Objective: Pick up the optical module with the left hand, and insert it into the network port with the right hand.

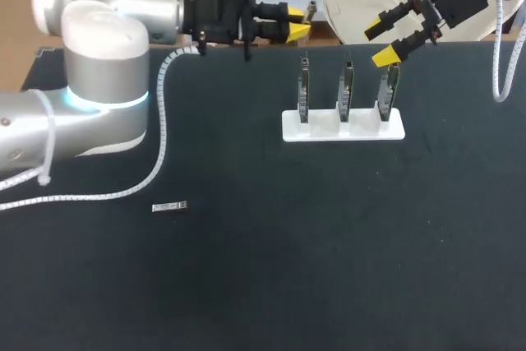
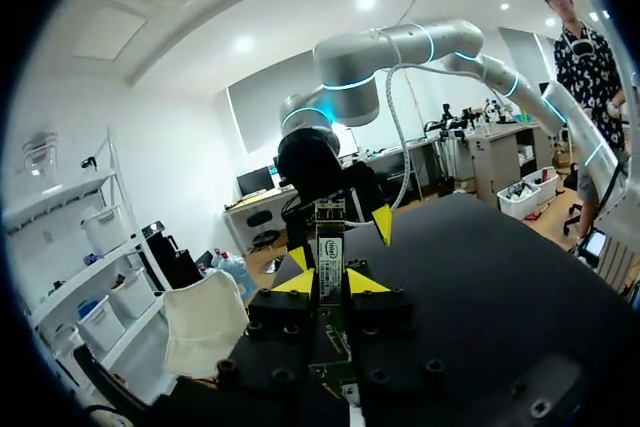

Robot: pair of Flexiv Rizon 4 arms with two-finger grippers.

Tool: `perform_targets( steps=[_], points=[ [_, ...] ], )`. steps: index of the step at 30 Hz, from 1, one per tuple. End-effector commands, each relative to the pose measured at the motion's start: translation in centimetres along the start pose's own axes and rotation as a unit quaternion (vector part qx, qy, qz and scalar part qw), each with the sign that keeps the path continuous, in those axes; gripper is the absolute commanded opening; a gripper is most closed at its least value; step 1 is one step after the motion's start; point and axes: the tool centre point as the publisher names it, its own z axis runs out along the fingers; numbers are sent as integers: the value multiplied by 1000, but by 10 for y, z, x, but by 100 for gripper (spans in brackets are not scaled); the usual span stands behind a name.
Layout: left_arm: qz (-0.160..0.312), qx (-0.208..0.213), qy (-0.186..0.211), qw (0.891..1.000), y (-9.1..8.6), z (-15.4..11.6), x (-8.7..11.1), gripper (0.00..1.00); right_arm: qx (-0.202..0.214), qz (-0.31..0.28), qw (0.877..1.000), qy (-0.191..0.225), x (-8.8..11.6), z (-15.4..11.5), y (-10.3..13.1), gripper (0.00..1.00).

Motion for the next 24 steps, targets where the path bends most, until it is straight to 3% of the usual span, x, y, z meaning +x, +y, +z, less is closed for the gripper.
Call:
perform_targets(
  steps=[1, 15, 24],
  points=[
    [-6, 25, -21, 999, 11, 16, 6, 0, 2, 0, 1000, 0, 0, 0, 1, 100],
    [-49, 38, -49, 997, 8, 31, 6, 0, 2, 0, 1000, 0, 0, 0, 1, 100],
    [-84, 54, -47, 994, 3, 37, 11, 0, 2, 0, 1000, 0, 0, 0, 1, 100]
  ],
)
